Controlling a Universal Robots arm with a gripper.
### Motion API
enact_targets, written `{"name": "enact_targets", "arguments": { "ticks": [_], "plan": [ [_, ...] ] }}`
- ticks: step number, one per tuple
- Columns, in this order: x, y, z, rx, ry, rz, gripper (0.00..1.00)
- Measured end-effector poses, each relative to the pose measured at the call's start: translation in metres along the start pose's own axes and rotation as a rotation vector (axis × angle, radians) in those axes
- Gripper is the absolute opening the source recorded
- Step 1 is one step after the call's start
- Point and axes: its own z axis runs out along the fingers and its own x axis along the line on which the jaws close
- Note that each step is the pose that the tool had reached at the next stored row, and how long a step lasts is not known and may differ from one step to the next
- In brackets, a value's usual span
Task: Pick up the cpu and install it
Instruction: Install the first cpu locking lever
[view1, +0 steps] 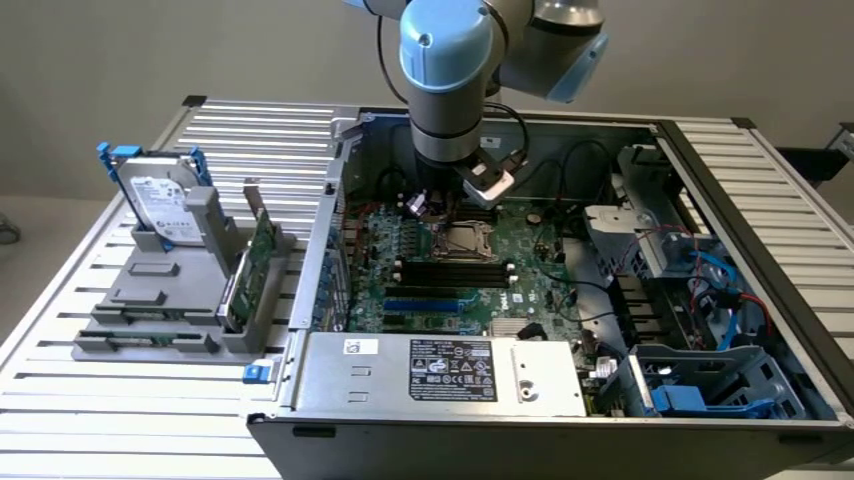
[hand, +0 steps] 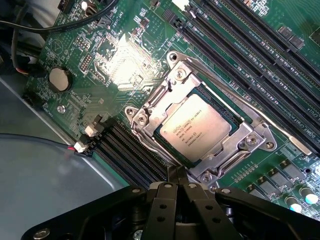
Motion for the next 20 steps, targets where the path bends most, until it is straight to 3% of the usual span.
{"name": "enact_targets", "arguments": {
  "ticks": [20],
  "plan": [
    [0.0000, 0.0000, 0.0000, 0.0000, 0.0000, 0.000, 0.11]
  ]
}}
